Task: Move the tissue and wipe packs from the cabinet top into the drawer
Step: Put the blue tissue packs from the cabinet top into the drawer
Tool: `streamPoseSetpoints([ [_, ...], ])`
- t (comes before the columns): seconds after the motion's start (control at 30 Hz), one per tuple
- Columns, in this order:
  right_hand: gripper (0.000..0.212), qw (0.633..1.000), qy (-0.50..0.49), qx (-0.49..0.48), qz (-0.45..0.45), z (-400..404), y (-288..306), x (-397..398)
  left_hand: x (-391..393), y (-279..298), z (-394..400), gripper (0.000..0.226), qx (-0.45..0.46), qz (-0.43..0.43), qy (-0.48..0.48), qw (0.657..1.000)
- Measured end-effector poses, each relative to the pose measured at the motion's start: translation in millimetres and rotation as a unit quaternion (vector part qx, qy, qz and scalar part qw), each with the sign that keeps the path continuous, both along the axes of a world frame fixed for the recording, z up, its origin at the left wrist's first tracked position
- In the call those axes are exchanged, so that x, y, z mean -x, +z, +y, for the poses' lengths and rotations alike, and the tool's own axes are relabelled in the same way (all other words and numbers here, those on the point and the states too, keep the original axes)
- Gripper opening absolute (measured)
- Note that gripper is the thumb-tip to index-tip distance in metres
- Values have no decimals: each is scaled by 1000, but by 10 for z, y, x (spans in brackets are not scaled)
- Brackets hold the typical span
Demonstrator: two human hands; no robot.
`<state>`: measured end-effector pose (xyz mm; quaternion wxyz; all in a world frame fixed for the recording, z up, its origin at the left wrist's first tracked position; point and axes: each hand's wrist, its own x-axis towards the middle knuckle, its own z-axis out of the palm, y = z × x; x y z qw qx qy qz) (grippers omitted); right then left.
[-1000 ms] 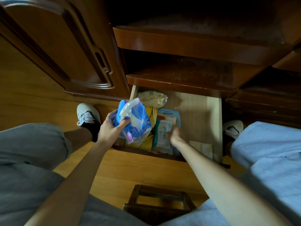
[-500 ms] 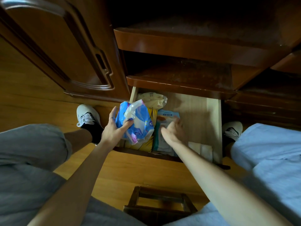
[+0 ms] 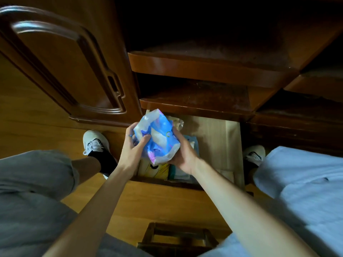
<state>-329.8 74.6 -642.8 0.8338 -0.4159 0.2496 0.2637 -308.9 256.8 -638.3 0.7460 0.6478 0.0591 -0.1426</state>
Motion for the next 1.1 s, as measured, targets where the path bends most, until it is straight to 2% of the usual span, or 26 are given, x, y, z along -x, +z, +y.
streamPoseSetpoints([
  [0.13, 59, 996, -51, 58, 39, -158, -85, 191, -2, -26, -85, 31, -8, 30, -14, 999],
  [0.23, 48, 995, -87, 12, 37, -362, -154, 291, 46, -58, -172, 23, -25, 55, -67, 996],
  [0.3, 41, 997, -78, 17, 25, -464, -152, 294, 85, -59, -249, 21, -18, 76, -52, 996],
  [0.33, 42, 996, -69, 40, 26, -491, -134, 286, 93, -51, -283, 20, -8, 89, -36, 995],
  [0.43, 66, 984, -88, 151, 43, -597, -109, 289, 67, -8, -360, 17, 14, 106, -18, 994],
  [0.47, 67, 974, -104, 200, 30, -668, -111, 289, 49, 10, -369, 17, 13, 105, -11, 994],
  [0.53, 62, 932, -130, 336, -33, -898, -136, 254, -5, 25, -351, 17, -1, 100, 19, 995],
  [0.6, 70, 872, -121, 465, -96, -1239, -187, 177, -57, 0, -308, 19, -15, 105, 53, 993],
  [0.67, 64, 827, -70, 551, -90, -1590, -265, 103, -83, -54, -268, 22, -24, 121, 80, 989],
  [0.77, 61, 789, 78, 605, -75, -1945, -451, 66, -77, -103, -231, 26, -2, 176, 100, 979],
  [0.87, 68, 769, 148, 618, -72, -2062, -622, 58, -84, -123, -202, 24, 43, 234, 100, 966],
  [0.9, 72, 743, 193, 637, -62, -2068, -672, 66, -78, -119, -194, 20, 51, 252, 106, 961],
  [1.0, 93, 596, 334, 727, -68, -1981, -753, 95, -73, -96, -179, 29, 48, 281, 112, 952],
  [1.03, 98, 566, 349, 742, -88, -1937, -755, 88, -61, -86, -173, 32, 46, 284, 111, 951],
  [1.1, 101, 535, 384, 743, -122, -1834, -784, 1, -62, -109, -155, 30, 39, 283, 117, 951],
])
